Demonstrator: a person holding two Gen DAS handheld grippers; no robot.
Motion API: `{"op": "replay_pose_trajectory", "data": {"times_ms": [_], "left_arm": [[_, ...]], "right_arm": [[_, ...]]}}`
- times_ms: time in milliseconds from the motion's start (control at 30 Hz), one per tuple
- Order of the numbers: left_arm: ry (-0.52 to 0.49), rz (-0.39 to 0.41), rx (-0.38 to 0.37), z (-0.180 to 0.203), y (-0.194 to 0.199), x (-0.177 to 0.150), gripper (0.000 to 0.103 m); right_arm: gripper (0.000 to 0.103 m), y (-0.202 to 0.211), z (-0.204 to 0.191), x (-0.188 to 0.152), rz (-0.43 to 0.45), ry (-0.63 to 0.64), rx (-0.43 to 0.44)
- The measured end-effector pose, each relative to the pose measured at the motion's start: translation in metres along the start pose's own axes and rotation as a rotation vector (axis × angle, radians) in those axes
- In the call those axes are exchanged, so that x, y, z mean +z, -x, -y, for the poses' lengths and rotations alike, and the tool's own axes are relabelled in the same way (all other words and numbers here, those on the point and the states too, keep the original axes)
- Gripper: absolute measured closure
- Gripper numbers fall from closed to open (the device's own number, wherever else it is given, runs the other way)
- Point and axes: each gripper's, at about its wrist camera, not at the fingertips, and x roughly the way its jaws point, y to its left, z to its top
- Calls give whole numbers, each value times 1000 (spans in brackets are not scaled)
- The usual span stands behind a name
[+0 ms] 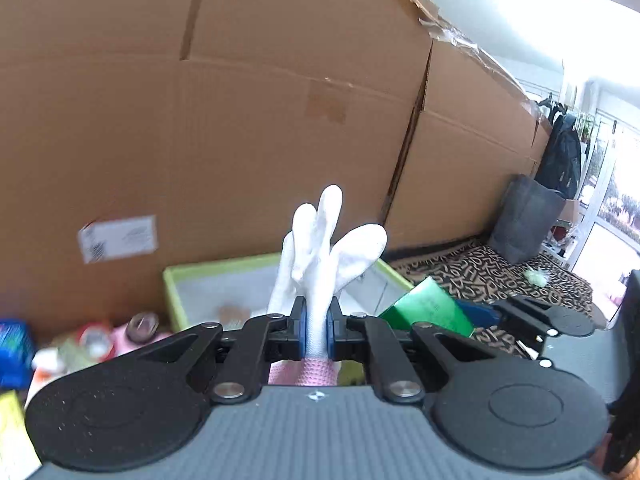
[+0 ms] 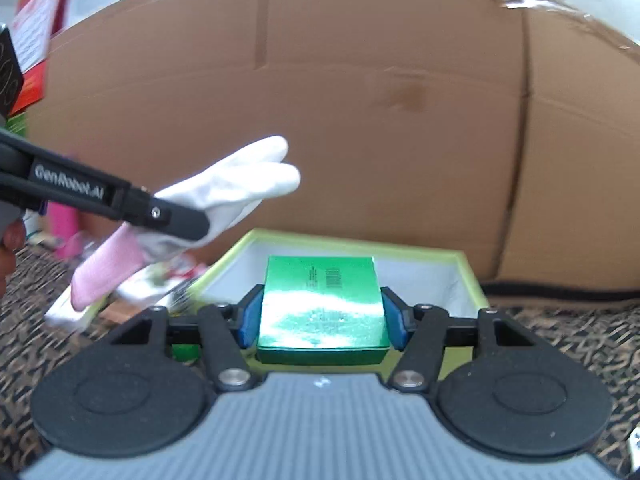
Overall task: Organize objects
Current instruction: 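Lower glove and green box into the lime-green box and open both tools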
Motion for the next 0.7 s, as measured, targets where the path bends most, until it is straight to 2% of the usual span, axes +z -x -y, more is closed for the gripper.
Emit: {"op": "replay_pose_trajectory", "data": {"times_ms": [133, 300, 500, 600, 633, 667, 700], "left_arm": [[-50, -31, 37, 8, -48, 10, 94], [-94, -90, 63, 9, -99, 8, 94], [-132, -120, 93, 3, -127, 1, 94], [-126, -98, 97, -2, -131, -4, 91], [-121, -85, 94, -4, -131, -6, 76], [-111, -78, 89, -7, -130, -9, 38], [-96, -77, 89, -9, -129, -11, 23]], "right_arm": [[44, -28, 21, 13, -7, 16, -62], [44, -69, 39, 12, -61, 51, -107], [44, -111, 49, -3, -123, 37, -100], [43, -126, 56, -11, -163, 5, -83], [42, -131, 57, -13, -177, 4, -71], [40, -135, 58, -15, -192, 5, -56], [36, -137, 57, -16, -208, 11, -41]]}}
